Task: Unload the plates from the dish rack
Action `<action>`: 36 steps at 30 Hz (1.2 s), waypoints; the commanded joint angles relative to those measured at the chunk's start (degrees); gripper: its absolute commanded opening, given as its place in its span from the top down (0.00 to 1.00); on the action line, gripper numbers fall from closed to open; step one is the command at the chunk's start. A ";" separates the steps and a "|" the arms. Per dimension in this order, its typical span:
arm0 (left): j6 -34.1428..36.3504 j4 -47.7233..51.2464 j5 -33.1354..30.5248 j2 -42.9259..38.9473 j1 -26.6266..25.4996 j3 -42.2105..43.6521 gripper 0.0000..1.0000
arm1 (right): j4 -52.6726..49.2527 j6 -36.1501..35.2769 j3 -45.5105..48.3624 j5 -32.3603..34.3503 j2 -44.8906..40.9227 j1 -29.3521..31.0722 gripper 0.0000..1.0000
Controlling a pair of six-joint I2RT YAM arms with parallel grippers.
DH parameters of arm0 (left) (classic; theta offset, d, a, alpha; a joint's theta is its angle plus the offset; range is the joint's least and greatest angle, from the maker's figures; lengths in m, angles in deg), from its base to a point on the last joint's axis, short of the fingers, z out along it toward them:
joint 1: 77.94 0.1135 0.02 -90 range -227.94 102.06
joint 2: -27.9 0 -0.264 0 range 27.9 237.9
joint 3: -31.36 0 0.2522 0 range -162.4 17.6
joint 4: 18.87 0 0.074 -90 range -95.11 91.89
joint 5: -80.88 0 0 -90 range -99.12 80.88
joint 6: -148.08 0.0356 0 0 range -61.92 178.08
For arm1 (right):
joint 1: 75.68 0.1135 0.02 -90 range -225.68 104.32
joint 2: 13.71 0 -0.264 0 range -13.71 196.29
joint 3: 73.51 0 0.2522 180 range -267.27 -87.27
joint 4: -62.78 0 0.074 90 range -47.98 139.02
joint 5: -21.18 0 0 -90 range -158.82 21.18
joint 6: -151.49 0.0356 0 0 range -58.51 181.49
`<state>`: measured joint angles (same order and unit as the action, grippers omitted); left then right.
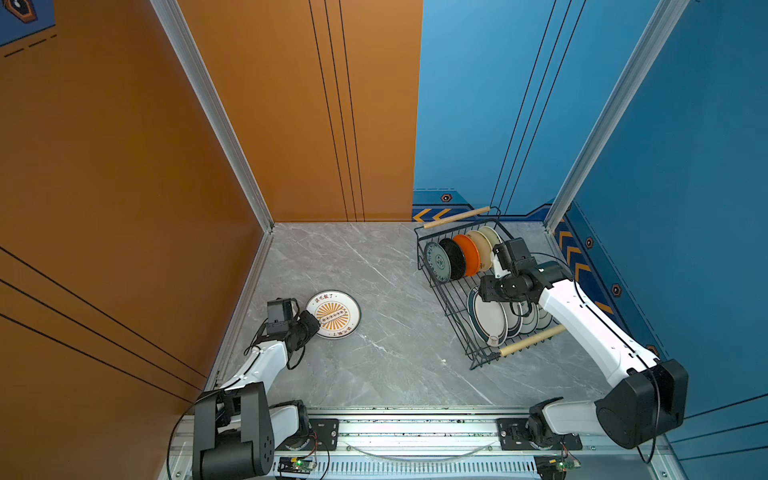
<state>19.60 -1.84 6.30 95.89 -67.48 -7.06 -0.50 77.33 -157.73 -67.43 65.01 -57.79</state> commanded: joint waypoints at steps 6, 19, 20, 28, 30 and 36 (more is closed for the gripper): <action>1.91 1.85 -3.08 1.74 0.08 0.67 0.59 | -1.86 -0.54 2.77 0.59 -1.24 0.56 0.40; 3.83 6.20 -5.14 -0.65 1.93 -0.72 0.19 | -1.79 -1.24 6.11 0.50 -1.27 0.64 0.46; 3.90 6.56 -5.14 -1.12 1.96 -0.98 0.15 | -1.77 -1.32 6.34 0.57 -1.22 0.61 0.47; 3.24 9.03 -3.82 -7.48 1.68 -1.22 0.02 | -1.89 -1.90 7.54 0.76 -1.06 0.73 0.62; 2.83 10.57 -5.22 -9.34 1.60 -1.44 0.02 | -1.87 -2.01 7.79 1.01 -1.35 0.75 0.66; 1.33 12.18 -5.08 -13.50 1.22 -2.00 0.02 | -2.05 -2.60 8.39 1.58 -2.84 0.89 0.76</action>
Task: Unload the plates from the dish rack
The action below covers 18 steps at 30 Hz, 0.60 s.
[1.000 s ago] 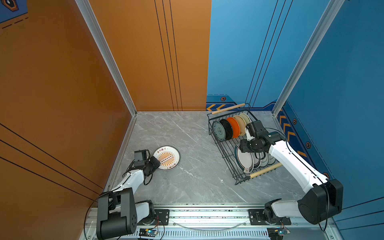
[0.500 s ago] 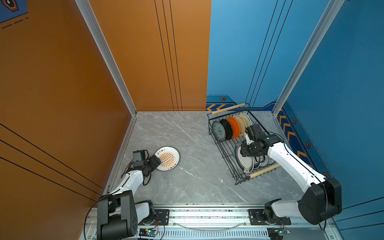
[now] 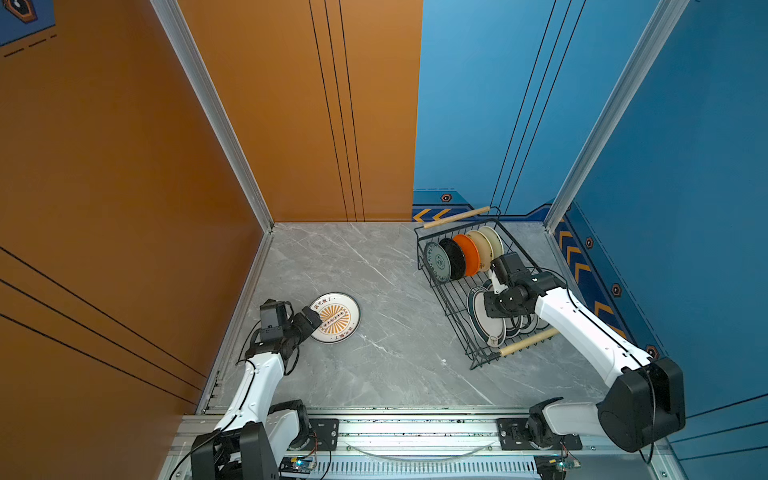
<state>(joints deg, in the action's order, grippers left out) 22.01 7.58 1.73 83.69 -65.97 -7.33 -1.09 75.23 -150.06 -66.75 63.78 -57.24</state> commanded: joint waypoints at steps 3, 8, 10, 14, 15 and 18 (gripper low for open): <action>-1.53 3.65 0.11 -2.25 -0.95 -2.64 0.02 | -1.74 -0.81 0.80 1.34 -2.30 0.31 0.82; -1.72 5.57 -1.33 -2.72 -2.74 -4.07 0.02 | -1.81 -0.76 0.48 1.09 -3.25 0.36 0.88; -1.70 6.92 -2.68 -2.56 -3.59 -5.00 0.02 | -2.11 -0.80 -0.18 0.88 -3.19 0.60 0.89; -2.38 8.99 -4.70 -2.31 -5.06 -6.54 0.02 | -2.88 -1.10 -1.94 1.29 -3.34 0.89 0.92; -2.42 10.10 -5.41 -2.03 -5.45 -7.41 0.02 | -3.24 -1.36 -2.65 1.57 -3.44 0.83 0.92; -2.19 12.73 -6.95 -0.78 -7.02 -9.85 0.02 | -4.55 -2.33 -5.46 2.37 -3.80 0.90 0.93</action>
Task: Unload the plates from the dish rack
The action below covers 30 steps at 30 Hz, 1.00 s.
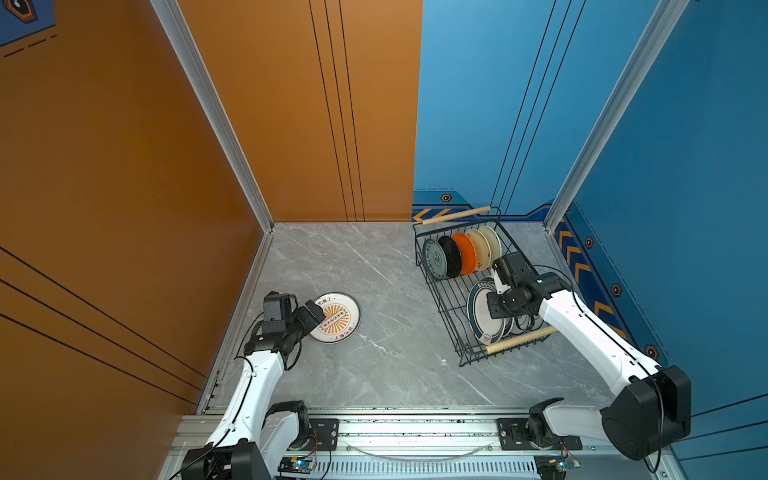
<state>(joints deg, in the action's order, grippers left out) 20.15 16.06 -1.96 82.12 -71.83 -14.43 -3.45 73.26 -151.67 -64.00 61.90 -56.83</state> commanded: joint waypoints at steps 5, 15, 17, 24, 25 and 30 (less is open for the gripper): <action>-0.92 8.82 -7.87 4.39 -5.81 -7.80 0.02 | -4.64 -1.78 -9.59 -0.10 -1.87 0.23 0.93; -2.37 6.11 -15.99 5.80 -19.95 -11.58 0.02 | 0.91 -1.26 -16.19 4.75 -4.76 -1.14 0.93; -2.15 6.08 -15.17 6.57 -20.93 -12.71 0.02 | 4.95 0.33 -15.49 3.05 -6.01 -2.17 0.93; 3.91 -5.09 -9.41 4.72 -25.19 -11.26 0.02 | 27.65 9.54 -6.46 -10.93 -12.51 -4.52 0.93; 4.17 -7.07 -8.80 4.14 -25.63 -10.85 0.02 | 30.39 11.10 -5.43 -13.09 -12.84 -4.65 0.93; 2.79 -7.77 -8.89 4.19 -26.32 -12.80 0.02 | 41.37 22.19 -2.58 -26.07 -10.05 -5.08 0.92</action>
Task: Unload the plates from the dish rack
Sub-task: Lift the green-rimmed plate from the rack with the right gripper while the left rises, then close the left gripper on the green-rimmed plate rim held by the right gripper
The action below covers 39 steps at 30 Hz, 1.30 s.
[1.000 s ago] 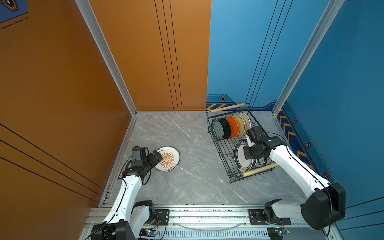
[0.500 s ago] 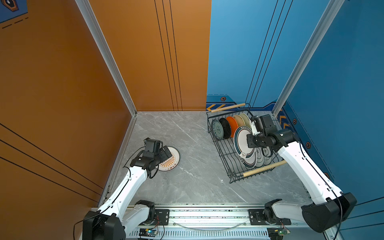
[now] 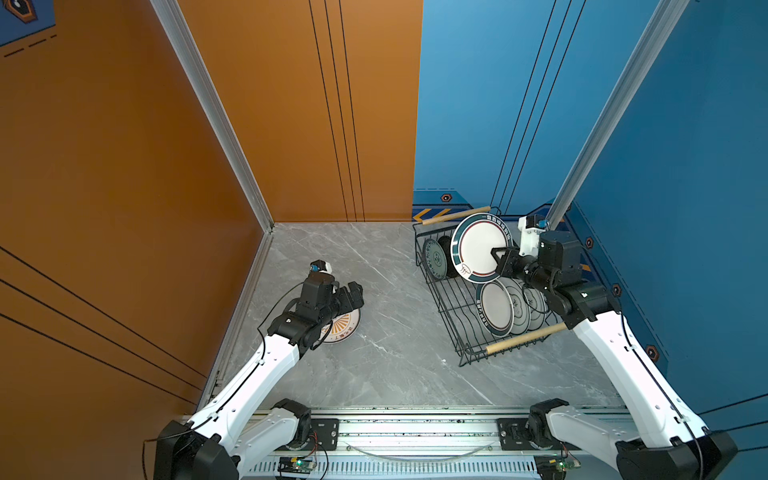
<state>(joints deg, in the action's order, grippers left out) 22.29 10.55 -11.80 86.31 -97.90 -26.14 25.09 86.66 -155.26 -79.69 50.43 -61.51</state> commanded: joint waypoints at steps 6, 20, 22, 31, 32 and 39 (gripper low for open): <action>0.33 1.10 2.86 3.64 -0.87 -5.12 0.02 | 22.60 22.39 3.06 -22.21 7.57 -0.19 0.92; -3.50 -9.31 12.60 7.99 -2.71 -5.00 0.02 | 23.05 26.36 2.07 -28.59 17.71 5.70 0.91; -4.73 -11.28 14.56 8.83 -2.71 -4.48 0.02 | 22.69 25.70 2.07 -28.25 18.68 6.92 0.91; -8.41 -17.75 18.91 9.43 -2.71 -1.96 0.02 | 23.72 24.93 1.61 -28.25 21.94 10.45 0.92; -8.58 -18.51 19.37 9.73 -2.71 -1.71 0.02 | 23.96 25.05 1.42 -28.73 22.36 10.89 0.92; -10.63 -21.60 22.32 12.03 -2.67 -1.84 0.07 | 28.32 27.58 1.19 -31.93 24.96 14.26 0.89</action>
<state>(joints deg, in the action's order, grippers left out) 12.78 -8.44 7.81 97.92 -100.24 -28.50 48.66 113.24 -151.91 -108.48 75.02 -48.46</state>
